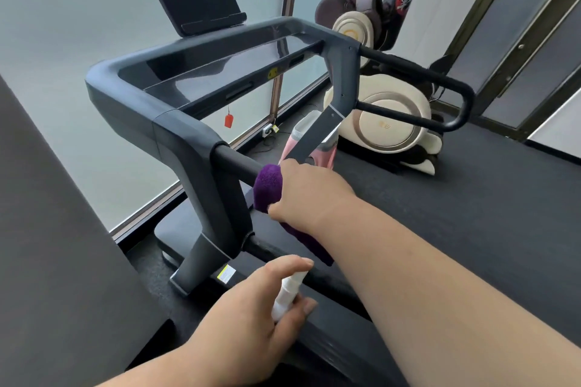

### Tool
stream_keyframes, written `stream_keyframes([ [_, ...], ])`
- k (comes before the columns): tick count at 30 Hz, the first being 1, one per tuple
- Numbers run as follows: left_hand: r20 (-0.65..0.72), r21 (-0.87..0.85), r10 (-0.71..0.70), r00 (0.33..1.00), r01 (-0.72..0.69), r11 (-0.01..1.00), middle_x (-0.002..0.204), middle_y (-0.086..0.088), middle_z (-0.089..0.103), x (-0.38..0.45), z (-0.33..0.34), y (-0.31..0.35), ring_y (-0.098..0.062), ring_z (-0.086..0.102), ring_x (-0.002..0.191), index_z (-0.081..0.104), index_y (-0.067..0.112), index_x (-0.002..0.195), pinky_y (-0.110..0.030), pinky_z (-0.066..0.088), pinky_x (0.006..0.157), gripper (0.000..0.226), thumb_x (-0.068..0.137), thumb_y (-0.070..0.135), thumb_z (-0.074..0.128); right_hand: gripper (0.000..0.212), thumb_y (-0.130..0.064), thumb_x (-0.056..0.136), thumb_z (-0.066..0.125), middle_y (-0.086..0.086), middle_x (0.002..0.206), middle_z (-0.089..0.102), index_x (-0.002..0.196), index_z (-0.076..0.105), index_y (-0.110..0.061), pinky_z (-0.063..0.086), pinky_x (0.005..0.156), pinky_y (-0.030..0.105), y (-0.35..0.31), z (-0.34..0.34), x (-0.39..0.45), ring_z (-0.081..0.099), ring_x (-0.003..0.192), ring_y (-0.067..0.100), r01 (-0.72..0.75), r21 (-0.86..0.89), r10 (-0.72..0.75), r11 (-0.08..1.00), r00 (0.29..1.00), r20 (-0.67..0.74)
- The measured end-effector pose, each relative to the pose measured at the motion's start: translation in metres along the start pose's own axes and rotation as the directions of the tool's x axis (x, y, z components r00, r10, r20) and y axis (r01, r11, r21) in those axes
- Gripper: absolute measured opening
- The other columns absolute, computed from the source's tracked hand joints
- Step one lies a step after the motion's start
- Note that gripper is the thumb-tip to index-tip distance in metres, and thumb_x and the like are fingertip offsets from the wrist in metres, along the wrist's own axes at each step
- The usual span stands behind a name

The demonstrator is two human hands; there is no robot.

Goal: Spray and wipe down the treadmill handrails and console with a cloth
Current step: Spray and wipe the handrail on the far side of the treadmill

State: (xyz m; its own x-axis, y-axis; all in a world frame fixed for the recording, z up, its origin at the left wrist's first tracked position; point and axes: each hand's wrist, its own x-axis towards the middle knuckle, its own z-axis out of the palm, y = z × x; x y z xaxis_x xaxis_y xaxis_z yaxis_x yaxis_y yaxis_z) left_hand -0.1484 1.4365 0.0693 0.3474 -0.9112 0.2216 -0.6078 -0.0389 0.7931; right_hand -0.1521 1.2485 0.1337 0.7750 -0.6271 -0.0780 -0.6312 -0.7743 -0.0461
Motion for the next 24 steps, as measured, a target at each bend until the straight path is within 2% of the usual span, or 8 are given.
stream_keyframes([
  [7,-0.010,0.016,0.009,1.000,-0.009,1.000,0.103,0.033,0.057,-0.007,0.034,0.034,0.004,0.060,0.089,0.024,0.074,0.115,-0.007,0.041,0.075,0.044,0.076,0.067,0.042,0.049,-0.040,0.078,0.066,0.005,0.103,0.059,0.114,0.042,-0.017,0.055,0.075,0.043,0.037,0.001,-0.034,0.061,0.089,0.034,0.006,-0.015,-0.006,1.000,1.000,0.013],
  [14,-0.024,0.044,0.025,0.999,-0.024,0.999,0.099,0.030,0.058,-0.016,0.084,0.075,0.003,0.060,0.085,0.025,0.072,0.116,-0.002,0.037,0.079,0.043,0.080,0.062,0.046,0.046,-0.039,0.077,0.067,0.005,0.100,0.061,0.111,0.043,-0.018,0.048,0.066,0.037,0.089,0.002,-0.078,0.049,0.081,0.029,0.015,0.005,-0.015,1.000,1.000,0.015],
  [17,-0.036,0.039,0.000,0.999,0.002,0.999,0.097,0.026,0.060,-0.022,0.103,0.091,0.000,0.062,0.084,0.029,0.070,0.117,-0.008,0.043,0.076,0.044,0.077,0.064,0.047,0.045,-0.037,0.079,0.066,0.003,0.095,0.057,0.113,0.044,-0.018,0.049,0.064,0.037,0.108,0.002,-0.094,0.052,0.078,0.030,0.028,0.012,-0.028,1.000,0.999,0.019],
  [21,-0.052,0.057,0.014,0.999,-0.011,0.998,0.096,0.027,0.060,-0.028,0.127,0.114,0.000,0.062,0.083,0.028,0.069,0.118,-0.009,0.043,0.074,0.044,0.079,0.062,0.048,0.040,-0.038,0.078,0.065,0.001,0.091,0.054,0.104,0.040,-0.021,0.052,0.068,0.039,0.137,0.003,-0.118,0.054,0.080,0.030,0.030,0.042,-0.032,0.999,0.999,0.041],
  [24,-0.051,0.080,0.020,0.998,-0.016,0.997,0.097,0.030,0.058,-0.034,0.145,0.128,0.001,0.060,0.079,0.023,0.072,0.117,-0.009,0.042,0.071,0.044,0.082,0.061,0.047,0.044,-0.044,0.078,0.066,0.000,0.093,0.056,0.109,0.043,-0.022,0.052,0.071,0.039,0.163,0.003,-0.140,0.057,0.085,0.029,0.019,0.066,-0.024,0.998,0.997,0.070],
])
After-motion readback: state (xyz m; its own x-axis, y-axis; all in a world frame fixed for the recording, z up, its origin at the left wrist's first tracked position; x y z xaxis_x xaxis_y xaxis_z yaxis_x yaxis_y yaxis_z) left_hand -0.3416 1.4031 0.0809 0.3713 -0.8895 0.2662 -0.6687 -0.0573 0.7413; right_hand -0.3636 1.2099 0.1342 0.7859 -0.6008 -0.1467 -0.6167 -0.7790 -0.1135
